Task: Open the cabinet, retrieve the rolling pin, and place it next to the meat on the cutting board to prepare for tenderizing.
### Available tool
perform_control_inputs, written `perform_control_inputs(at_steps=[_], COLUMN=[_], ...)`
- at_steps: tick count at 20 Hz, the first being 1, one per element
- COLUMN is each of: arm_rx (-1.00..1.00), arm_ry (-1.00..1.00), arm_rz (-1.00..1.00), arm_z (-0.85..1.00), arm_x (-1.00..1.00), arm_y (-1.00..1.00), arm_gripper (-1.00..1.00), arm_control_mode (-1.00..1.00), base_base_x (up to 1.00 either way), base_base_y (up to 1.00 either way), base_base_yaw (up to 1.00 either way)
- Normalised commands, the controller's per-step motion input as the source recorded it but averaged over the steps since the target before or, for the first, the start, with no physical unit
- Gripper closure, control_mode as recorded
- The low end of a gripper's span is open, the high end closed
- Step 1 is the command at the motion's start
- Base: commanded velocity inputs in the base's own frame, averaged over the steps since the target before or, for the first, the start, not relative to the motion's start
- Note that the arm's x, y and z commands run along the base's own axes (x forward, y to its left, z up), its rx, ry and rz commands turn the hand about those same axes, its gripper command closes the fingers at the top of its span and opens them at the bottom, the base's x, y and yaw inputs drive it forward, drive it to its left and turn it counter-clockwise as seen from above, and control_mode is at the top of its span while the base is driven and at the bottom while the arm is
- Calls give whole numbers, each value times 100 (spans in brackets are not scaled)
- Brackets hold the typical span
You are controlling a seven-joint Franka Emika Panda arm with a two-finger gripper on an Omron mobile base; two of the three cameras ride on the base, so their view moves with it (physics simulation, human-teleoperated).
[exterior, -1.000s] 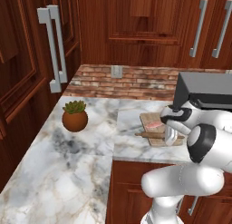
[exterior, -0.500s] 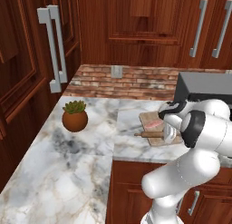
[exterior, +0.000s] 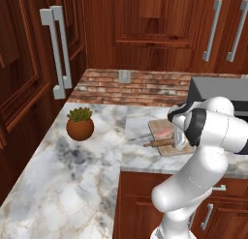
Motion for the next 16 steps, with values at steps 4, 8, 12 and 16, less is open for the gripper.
perform_control_inputs(at_steps=[4, 8, 12, 16], arm_rx=[0, 0, 0, 0], arm_ry=[-8, -14, -12, -4], arm_rz=[6, 2, 2, 2], arm_z=[-10, 0, 16, 28], arm_x=[-10, -26, -2, 0], arm_y=[0, 0, 0, 0], arm_gripper=[-100, -100, -100, -100], arm_control_mode=[-100, -100, -100, -100], base_base_x=[0, 0, 0, 0], base_base_y=[0, 0, 0, 0], base_base_yaw=[0, 0, 0, 0])
